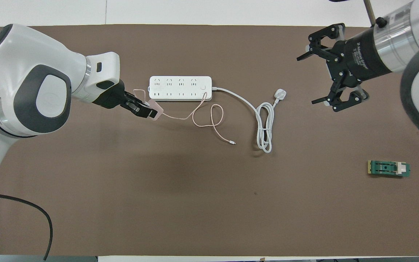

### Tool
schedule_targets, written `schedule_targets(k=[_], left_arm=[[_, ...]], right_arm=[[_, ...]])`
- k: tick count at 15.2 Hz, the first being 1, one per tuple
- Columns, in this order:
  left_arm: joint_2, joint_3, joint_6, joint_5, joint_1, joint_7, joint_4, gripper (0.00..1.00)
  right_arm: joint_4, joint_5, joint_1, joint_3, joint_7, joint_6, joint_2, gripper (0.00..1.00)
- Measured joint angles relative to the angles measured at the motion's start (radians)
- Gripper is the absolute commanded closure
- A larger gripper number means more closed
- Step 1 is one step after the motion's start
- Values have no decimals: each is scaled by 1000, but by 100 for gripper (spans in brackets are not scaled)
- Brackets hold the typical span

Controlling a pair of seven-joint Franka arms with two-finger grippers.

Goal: Plug charger into power strip
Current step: 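Withdraw the right gripper while the left gripper carries the charger to the strip, then push the charger prongs into the strip's end socket with the left gripper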

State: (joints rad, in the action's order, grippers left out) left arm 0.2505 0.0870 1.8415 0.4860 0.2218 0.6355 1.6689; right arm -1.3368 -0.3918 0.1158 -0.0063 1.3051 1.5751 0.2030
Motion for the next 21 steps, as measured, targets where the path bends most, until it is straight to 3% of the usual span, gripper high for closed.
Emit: schedule_targets(k=[6, 13, 17, 21], left_arm=[[5, 0, 103, -147, 56, 230, -6, 100], [23, 1, 250, -585, 121, 499, -10, 100], [39, 0, 404, -703, 139, 715, -9, 100], [66, 1, 499, -781, 146, 747, -7, 100]], right_arm=[[-1, 161, -87, -1, -454, -116, -64, 0], [-12, 320, -126, 0, -1086, -113, -80, 0], [-54, 337, -125, 1, -1223, -107, -97, 0], [-151, 338, -122, 5, -1231, -108, -166, 0]])
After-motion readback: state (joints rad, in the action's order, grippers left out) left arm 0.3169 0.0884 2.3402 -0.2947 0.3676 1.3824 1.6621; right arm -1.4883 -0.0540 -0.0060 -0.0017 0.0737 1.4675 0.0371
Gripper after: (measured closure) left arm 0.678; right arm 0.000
